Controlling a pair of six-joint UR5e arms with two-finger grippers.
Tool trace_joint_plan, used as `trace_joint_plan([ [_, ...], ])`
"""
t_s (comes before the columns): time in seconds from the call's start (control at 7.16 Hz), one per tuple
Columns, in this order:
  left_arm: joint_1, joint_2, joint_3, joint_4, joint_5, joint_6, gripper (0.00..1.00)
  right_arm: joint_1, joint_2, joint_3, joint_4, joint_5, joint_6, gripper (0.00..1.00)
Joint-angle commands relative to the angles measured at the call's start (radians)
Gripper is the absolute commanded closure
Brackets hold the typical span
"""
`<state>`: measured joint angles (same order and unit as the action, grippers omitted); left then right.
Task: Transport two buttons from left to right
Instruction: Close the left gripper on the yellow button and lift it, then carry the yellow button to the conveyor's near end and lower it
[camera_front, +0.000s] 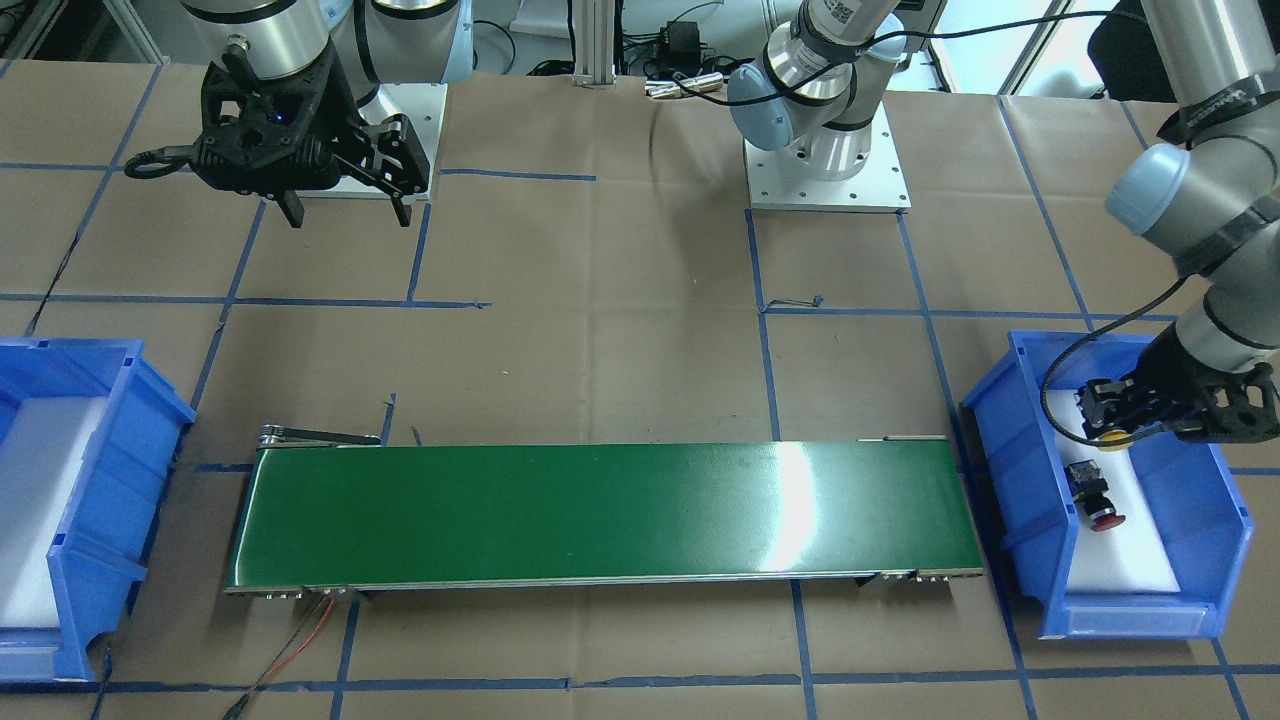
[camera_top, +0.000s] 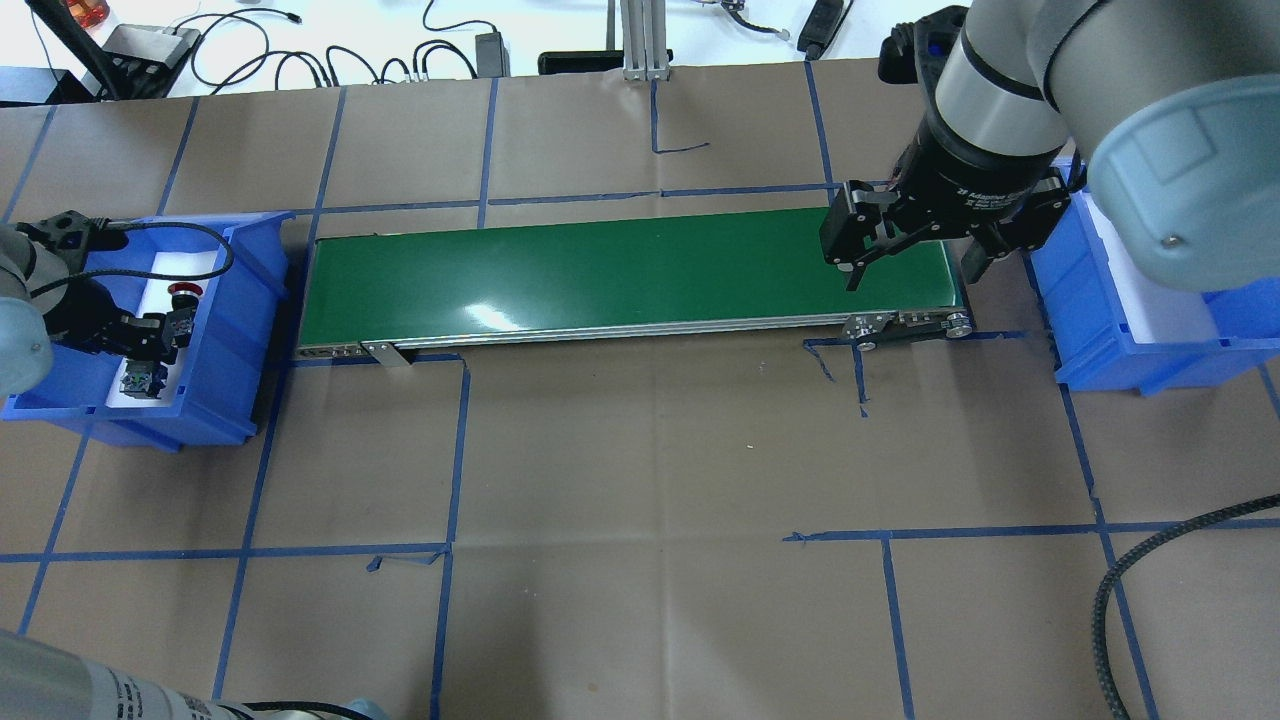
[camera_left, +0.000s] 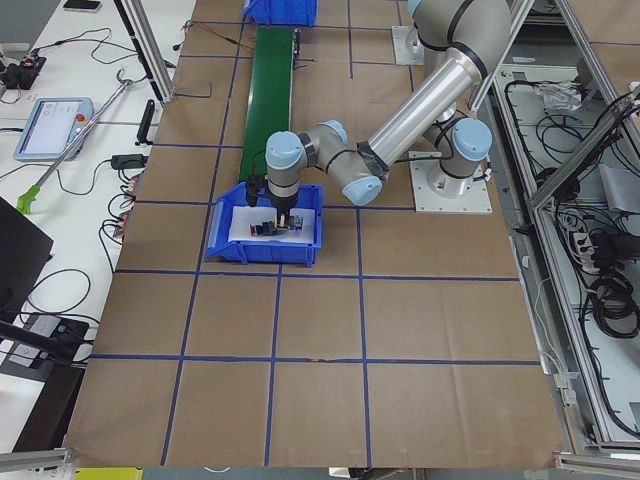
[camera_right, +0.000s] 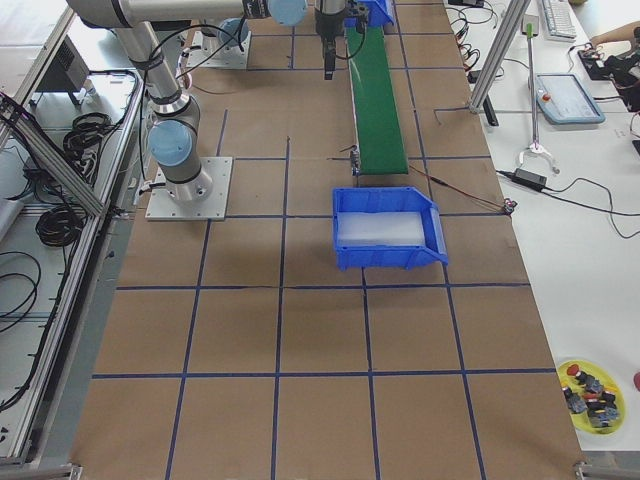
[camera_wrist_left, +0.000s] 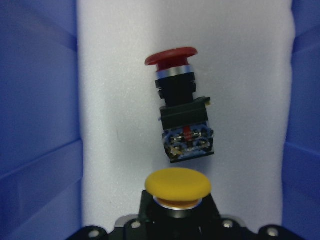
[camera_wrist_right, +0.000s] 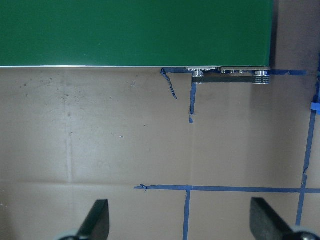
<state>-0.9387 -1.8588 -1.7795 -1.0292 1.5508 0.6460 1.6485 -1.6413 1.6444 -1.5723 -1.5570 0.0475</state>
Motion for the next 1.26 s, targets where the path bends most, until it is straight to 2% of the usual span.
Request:
trace_joint_plan([
  [0.0,-0.008,0.017,0.199,-0.258,0.002,0.0,0.97,0.0,0.0,0.0,0.0,0.0,0.0,0.0],
  [0.14,-0.018,-0.002,0.269,-0.325,0.0,-0.012,0.97,-0.001,0.0,0.0,0.0,0.002,0.0,0.0],
  [0.42,-0.131,-0.016,0.336,-0.354,0.008,-0.09,0.97,0.0,0.0,0.0,0.0,0.002,0.0,0.0],
  [0.7,-0.239,-0.039,0.338,-0.341,0.002,-0.298,0.97,0.0,0.0,0.0,0.0,0.002,0.0,0.0],
  [1.12,-0.337,-0.112,0.341,-0.269,0.003,-0.386,0.96,-0.001,0.0,0.0,0.0,0.002,0.0,0.0],
])
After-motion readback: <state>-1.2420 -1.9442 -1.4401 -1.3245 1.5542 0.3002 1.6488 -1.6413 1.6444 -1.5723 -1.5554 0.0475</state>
